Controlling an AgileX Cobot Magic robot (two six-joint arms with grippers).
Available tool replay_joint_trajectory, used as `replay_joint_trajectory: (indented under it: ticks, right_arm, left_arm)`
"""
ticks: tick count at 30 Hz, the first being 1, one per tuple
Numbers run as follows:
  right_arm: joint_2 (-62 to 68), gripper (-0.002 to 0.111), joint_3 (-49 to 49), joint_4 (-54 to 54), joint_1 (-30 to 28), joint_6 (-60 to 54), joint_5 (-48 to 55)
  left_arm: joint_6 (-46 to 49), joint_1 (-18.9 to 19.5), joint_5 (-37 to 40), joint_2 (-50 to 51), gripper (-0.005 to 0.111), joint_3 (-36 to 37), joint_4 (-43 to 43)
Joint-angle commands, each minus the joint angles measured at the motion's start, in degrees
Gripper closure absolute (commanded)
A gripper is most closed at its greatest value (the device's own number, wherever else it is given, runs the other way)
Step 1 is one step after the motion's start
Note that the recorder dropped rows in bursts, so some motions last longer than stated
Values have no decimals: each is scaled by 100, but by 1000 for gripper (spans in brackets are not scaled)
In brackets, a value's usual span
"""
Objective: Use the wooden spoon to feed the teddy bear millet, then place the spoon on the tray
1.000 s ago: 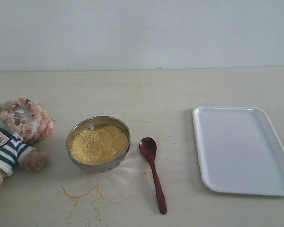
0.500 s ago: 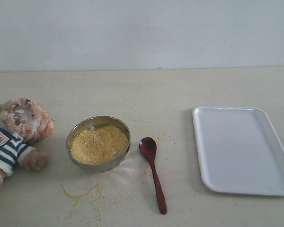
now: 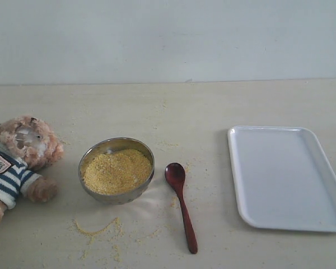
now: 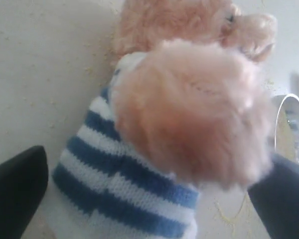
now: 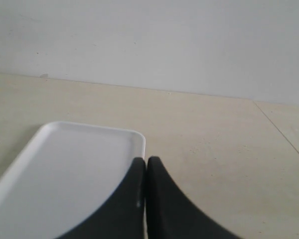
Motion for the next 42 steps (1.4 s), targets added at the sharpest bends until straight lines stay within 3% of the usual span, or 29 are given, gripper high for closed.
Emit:
replay_joint_trajectory:
  ticks: [1,10,13,15,17,19,20,27,35,38,42]
  right_arm:
    - [-24,109,-5,-33,7,-10,-8]
    - [-24,109,-5,-33,7,-10,-8]
    - [-24,109,-5,-33,7,-10,-8]
    - [-24,109,-5,-33,7,-10,-8]
    - [-24,109,-5,-33,7,-10,-8]
    - [-24,109,-5,-33,7,-10,-8]
    - [-24,109,-5,-33,7,-10,-8]
    - [-24,109,-5,-33,7,-10,-8]
    - [-24,109,-5,-33,7,-10,1]
    - [-24,109,-5,-33,7,-10,1]
    - [-24,109,-5,-33,7,-10,1]
  left_arm:
    - [379,-55,-47,270,-4,25,-117]
    - [756,-896,-666,771,-3,25,-11]
    - [747,-974,-669,770,6,25,-53]
    - [731,-974,-523,770,24,14,-150]
    - [731,-974,-442,770,50,14,-250]
    - [731,-974,-424,770,90,14,-250]
    - [753,-974,-358,770,100,14,-257]
    - [544,-974,405,532,102,14,-1046]
    - [278,-851,708,-984,102,144,-1496]
    - [438,-851,637,-1519,102,605,-2077]
    - [1140,-851,208,-2171,102,1892,-2463]
